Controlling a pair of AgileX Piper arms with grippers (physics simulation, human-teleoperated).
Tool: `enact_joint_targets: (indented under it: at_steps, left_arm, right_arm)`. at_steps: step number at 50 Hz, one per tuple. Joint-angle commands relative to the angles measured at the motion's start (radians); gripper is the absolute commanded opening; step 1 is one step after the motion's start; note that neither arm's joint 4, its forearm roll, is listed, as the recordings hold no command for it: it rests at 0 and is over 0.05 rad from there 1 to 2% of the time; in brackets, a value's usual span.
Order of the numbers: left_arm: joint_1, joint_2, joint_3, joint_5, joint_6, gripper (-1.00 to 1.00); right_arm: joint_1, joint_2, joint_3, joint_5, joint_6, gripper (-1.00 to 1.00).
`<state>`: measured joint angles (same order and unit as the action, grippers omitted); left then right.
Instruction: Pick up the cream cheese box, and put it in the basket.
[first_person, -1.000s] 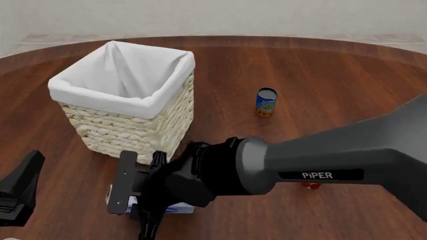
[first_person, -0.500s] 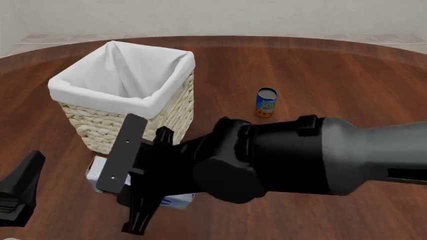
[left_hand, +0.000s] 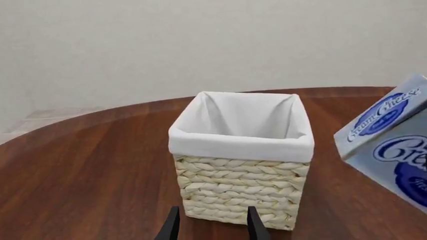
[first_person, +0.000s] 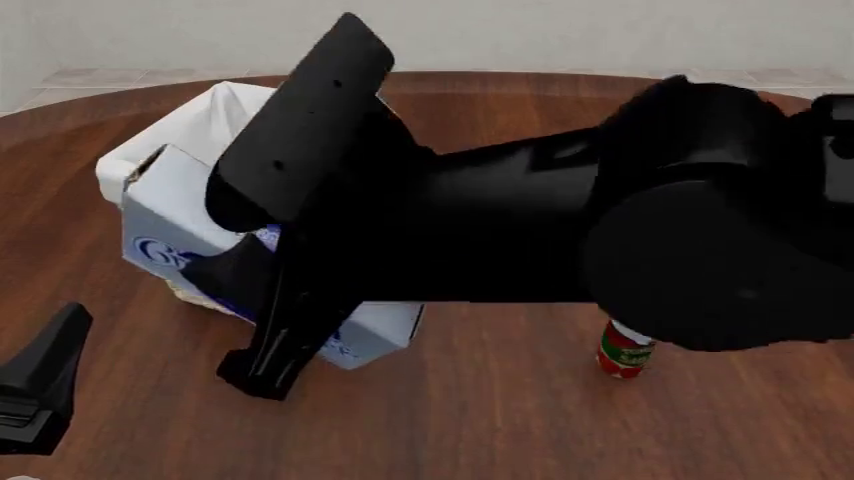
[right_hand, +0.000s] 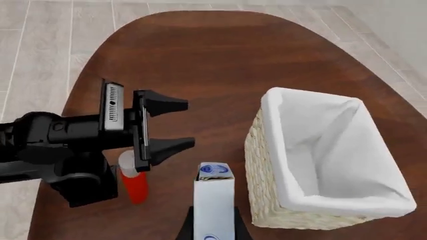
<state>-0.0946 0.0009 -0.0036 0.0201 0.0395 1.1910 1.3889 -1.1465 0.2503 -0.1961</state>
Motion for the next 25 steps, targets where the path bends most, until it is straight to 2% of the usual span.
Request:
enact_joint_targets:
  at_steps: [1,7,13,20,23,25]
  left_arm:
    - [0.000,0.000,-0.001,0.002,0.001,1.00]
    - [-0.002,0.000,-0.001,0.001,0.000,1.00]
    - [-0.003,0.000,-0.001,0.001,-0.001,1.00]
    - [-0.003,0.000,-0.001,0.000,-0.003,1.00]
    - [-0.004,0.000,-0.001,-0.001,-0.003,1.00]
    - [-0.003,0.000,-0.001,0.000,-0.003,1.00]
  right_arm:
    - [-0.043,-0.095,-0.089,0.022,0.057,-1.00]
    - [-0.069,-0.086,-0.171,0.022,0.130,-1.00]
    - [-0.090,-0.050,-0.241,0.030,0.124,-1.00]
    - [-0.132,0.026,-0.339,0.035,0.145,-1.00]
    - [-0.129,0.072,-0.391,0.051,0.137,-1.00]
    - [-0.158,0.120,-0.451,0.067,0.155,-1.00]
